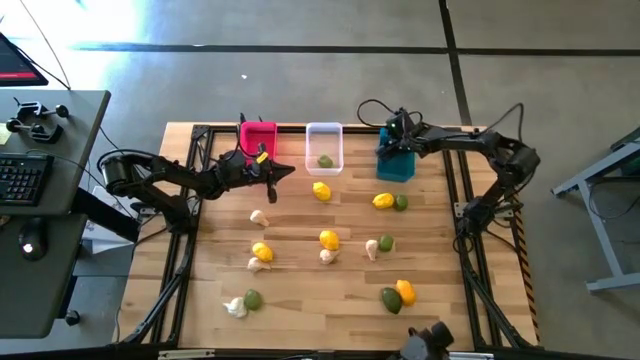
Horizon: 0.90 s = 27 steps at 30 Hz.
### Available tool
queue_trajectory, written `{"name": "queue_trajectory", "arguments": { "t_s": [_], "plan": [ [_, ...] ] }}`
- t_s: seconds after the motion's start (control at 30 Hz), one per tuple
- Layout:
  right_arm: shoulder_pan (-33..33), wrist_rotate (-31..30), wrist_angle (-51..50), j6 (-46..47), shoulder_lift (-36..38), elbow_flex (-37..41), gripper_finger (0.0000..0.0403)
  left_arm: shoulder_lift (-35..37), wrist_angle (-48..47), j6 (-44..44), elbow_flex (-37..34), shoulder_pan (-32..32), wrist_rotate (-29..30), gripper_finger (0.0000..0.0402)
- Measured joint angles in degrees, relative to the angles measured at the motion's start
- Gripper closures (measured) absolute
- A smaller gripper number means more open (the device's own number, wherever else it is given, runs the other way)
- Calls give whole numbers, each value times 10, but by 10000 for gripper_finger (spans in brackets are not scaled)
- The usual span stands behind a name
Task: Sort produce into baskets
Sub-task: Put the lemon into the pink bin
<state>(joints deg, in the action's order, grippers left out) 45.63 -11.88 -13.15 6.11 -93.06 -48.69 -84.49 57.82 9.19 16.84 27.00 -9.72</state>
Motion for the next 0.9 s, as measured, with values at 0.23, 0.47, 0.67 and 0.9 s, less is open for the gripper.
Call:
{"name": "queue_trajectory", "arguments": {
  "t_s": [0.23, 0.47, 0.67, 0.9],
  "plan": [
    [-51, 32, -77, -61, 141, 0, 183, 0, -4, -1, 0, 0, 0, 401],
    [-158, 170, -186, -76, 238, 0, 183, 0, -10, -1, 0, 0, 0, 401],
    [-274, 140, -243, -60, 232, 0, 177, 0, -11, -1, 0, 0, -5, 401],
    [-344, 81, -244, -49, 181, 0, 124, 0, -15, -3, 0, 0, -17, 401]
  ]
}}
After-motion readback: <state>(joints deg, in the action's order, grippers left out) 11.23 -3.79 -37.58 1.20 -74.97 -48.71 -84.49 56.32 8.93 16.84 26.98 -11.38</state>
